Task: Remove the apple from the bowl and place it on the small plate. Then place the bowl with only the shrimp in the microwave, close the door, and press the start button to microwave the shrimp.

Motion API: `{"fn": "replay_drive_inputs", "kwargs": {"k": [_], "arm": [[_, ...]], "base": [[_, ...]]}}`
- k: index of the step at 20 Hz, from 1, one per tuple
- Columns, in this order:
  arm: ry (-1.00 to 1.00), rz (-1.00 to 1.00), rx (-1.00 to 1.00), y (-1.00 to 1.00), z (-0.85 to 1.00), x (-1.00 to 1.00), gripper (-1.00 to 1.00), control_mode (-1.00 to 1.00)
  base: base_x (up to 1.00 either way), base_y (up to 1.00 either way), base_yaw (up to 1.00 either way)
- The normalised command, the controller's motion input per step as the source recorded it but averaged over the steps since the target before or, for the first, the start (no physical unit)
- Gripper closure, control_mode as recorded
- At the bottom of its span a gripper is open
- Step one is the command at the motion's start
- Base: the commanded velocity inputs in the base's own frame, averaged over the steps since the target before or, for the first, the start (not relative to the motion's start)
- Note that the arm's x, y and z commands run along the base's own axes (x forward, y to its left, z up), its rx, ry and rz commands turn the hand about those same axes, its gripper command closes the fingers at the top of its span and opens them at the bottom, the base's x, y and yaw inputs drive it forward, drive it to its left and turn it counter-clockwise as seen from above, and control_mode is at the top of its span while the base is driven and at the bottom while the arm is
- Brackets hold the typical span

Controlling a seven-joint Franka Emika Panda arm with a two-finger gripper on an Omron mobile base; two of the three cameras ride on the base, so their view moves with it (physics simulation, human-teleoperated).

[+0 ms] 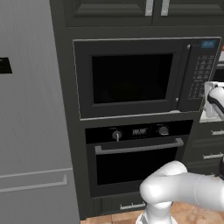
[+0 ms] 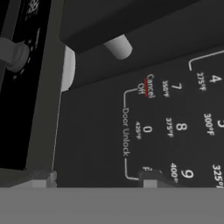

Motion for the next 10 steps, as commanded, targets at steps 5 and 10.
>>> {"fn": "replay_drive_inputs", "kwargs": {"k": [5,10], "arm": [[0.00,0.00,0.00,-0.05,-0.18,0.22,-1.00,-1.00],[-0.01,0.00,0.00,0.00,-0.18,0.26,-1.00,-1.00]], "base": [[0.00,0.00,0.00],[0.00,0.00,0.00]]}}
